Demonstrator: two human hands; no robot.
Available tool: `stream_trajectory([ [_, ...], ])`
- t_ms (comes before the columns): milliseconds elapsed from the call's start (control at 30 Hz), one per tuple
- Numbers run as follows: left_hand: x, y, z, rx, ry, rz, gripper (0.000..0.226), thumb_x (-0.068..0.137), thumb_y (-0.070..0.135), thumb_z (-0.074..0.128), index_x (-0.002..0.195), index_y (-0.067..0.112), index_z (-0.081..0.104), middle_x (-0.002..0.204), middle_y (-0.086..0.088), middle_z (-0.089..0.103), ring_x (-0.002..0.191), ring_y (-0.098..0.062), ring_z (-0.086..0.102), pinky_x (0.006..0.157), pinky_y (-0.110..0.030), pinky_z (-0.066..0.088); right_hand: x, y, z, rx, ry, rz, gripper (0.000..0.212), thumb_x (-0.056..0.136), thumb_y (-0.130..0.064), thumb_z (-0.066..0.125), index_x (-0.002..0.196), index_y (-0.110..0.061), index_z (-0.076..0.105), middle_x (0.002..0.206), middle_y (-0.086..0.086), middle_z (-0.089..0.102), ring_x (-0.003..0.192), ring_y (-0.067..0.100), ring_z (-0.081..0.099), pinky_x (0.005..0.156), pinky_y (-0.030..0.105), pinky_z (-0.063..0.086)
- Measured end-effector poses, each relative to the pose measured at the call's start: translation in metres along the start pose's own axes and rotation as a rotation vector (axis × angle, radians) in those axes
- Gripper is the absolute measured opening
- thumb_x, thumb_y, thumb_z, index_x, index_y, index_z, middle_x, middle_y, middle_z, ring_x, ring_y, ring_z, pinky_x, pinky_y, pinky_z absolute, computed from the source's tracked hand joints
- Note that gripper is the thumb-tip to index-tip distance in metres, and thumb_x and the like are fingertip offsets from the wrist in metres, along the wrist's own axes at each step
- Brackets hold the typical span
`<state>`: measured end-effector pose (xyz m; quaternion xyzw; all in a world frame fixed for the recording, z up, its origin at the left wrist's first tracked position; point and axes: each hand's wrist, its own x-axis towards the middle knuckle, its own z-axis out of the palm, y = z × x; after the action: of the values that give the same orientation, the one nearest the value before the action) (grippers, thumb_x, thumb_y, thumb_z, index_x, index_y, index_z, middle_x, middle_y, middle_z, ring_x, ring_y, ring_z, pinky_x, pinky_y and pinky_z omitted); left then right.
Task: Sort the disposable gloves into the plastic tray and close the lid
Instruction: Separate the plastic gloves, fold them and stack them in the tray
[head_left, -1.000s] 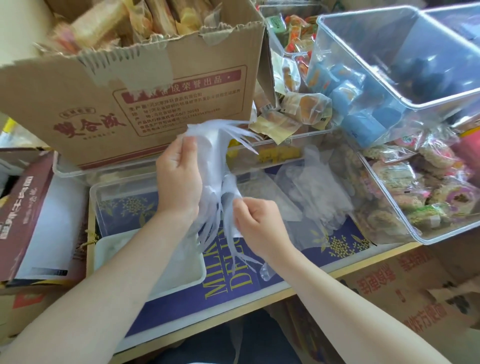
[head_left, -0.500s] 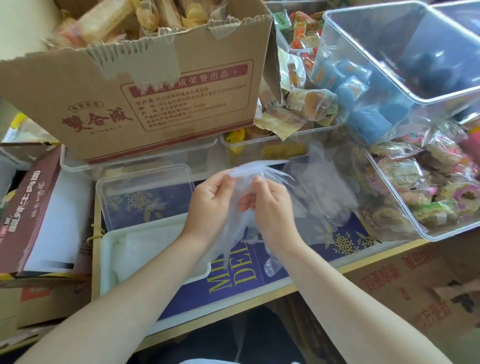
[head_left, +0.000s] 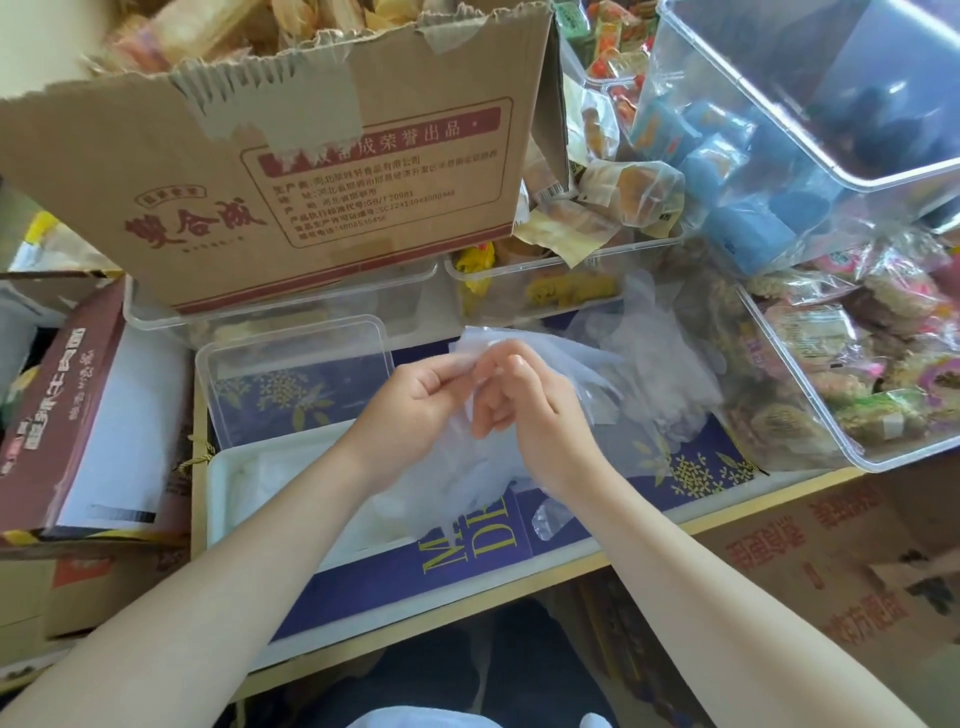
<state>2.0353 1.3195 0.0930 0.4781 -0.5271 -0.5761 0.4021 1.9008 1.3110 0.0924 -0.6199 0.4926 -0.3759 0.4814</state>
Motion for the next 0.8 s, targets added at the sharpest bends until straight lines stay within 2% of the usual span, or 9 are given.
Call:
stream_trajectory([
  [100, 0.005, 0.001, -0.007, -0.052, 0.093, -0.030, 0.031, 0.097, 0.004, 0.042, 0.101, 0.025, 0.065, 0.094, 0.024, 0.069, 0.098, 0.007, 0.060, 0.087, -0.008, 0.040, 0.000, 0.006, -0.015, -0.279, 0.159, -0.081, 0.015, 0.086, -0.016, 0.045, 0.095, -0.017, 0.057, 0.064, -0.005, 0.049, 0.057, 0.005, 0.041, 0.057, 0.027, 0.033],
  [200, 0.009, 0.001, -0.016, -0.074, 0.095, -0.072, 0.030, 0.096, 0.005, 0.043, 0.099, 0.025, 0.066, 0.093, 0.018, 0.071, 0.094, 0.001, 0.063, 0.087, -0.014, 0.044, 0.005, 0.012, -0.033, -0.488, 0.224, -0.118, 0.036, 0.082, -0.038, 0.049, 0.110, -0.017, 0.057, 0.098, -0.012, 0.048, 0.092, 0.009, 0.045, 0.082, 0.026, 0.035],
  [300, 0.012, 0.004, -0.023, -0.129, 0.092, -0.090, 0.028, 0.095, 0.005, 0.045, 0.096, 0.021, 0.068, 0.088, 0.010, 0.073, 0.085, -0.005, 0.067, 0.080, -0.018, 0.049, 0.013, 0.008, -0.048, -0.384, -0.017, 0.116, 0.018, 0.092, -0.041, 0.051, 0.094, -0.025, 0.058, 0.090, -0.012, 0.057, 0.089, 0.011, 0.052, 0.077, 0.025, 0.039],
  [400, 0.016, 0.007, -0.027, -0.132, 0.089, -0.093, 0.029, 0.094, 0.004, 0.044, 0.095, 0.020, 0.069, 0.086, 0.009, 0.073, 0.084, -0.006, 0.067, 0.082, -0.019, 0.050, 0.020, 0.006, -0.053, -0.218, -0.075, 0.433, 0.042, 0.091, -0.054, 0.045, 0.066, -0.021, 0.051, 0.058, -0.008, 0.050, 0.059, 0.013, 0.049, 0.061, 0.027, 0.037],
  [467, 0.018, 0.006, -0.030, -0.144, 0.101, -0.110, 0.033, 0.094, 0.005, 0.045, 0.091, 0.022, 0.073, 0.087, 0.007, 0.073, 0.085, -0.007, 0.068, 0.085, -0.023, 0.049, 0.022, 0.008, -0.055, -0.072, -0.059, 0.572, 0.055, 0.079, -0.068, 0.050, 0.069, -0.013, 0.056, 0.060, 0.001, 0.048, 0.057, 0.017, 0.047, 0.065, 0.028, 0.036],
  [500, 0.018, 0.006, -0.030, -0.141, 0.107, -0.119, 0.034, 0.094, 0.006, 0.046, 0.089, 0.023, 0.075, 0.089, 0.006, 0.074, 0.087, -0.008, 0.068, 0.087, -0.026, 0.048, 0.022, 0.011, -0.056, 0.034, -0.075, 0.577, 0.061, 0.074, -0.069, 0.055, 0.081, -0.009, 0.063, 0.068, 0.006, 0.051, 0.064, 0.021, 0.049, 0.068, 0.031, 0.037],
  [600, 0.016, 0.004, -0.027, -0.117, 0.099, -0.129, 0.025, 0.093, 0.009, 0.048, 0.094, 0.020, 0.071, 0.089, 0.006, 0.074, 0.085, -0.009, 0.068, 0.081, -0.023, 0.050, 0.023, 0.016, -0.059, 0.390, -0.142, 0.349, 0.039, 0.086, -0.040, 0.063, 0.115, -0.014, 0.062, 0.096, 0.004, 0.064, 0.086, 0.018, 0.060, 0.078, 0.032, 0.048],
  [700, 0.014, 0.002, -0.021, -0.153, 0.061, -0.134, 0.020, 0.089, 0.016, 0.053, 0.100, 0.011, 0.069, 0.091, 0.001, 0.073, 0.082, -0.011, 0.068, 0.069, -0.020, 0.053, 0.026, 0.010, -0.065, 0.576, -0.152, 0.096, 0.023, 0.083, -0.030, 0.063, 0.104, -0.023, 0.068, 0.112, -0.001, 0.065, 0.097, 0.016, 0.058, 0.085, 0.029, 0.047],
  [800, 0.015, 0.002, -0.020, -0.138, 0.094, -0.149, 0.019, 0.093, 0.012, 0.050, 0.098, 0.012, 0.068, 0.088, 0.004, 0.073, 0.081, -0.008, 0.069, 0.068, -0.017, 0.051, 0.026, 0.003, -0.069, 0.537, -0.069, -0.035, 0.017, 0.081, -0.013, 0.067, 0.091, -0.024, 0.075, 0.105, -0.005, 0.071, 0.097, 0.012, 0.064, 0.084, 0.023, 0.049],
])
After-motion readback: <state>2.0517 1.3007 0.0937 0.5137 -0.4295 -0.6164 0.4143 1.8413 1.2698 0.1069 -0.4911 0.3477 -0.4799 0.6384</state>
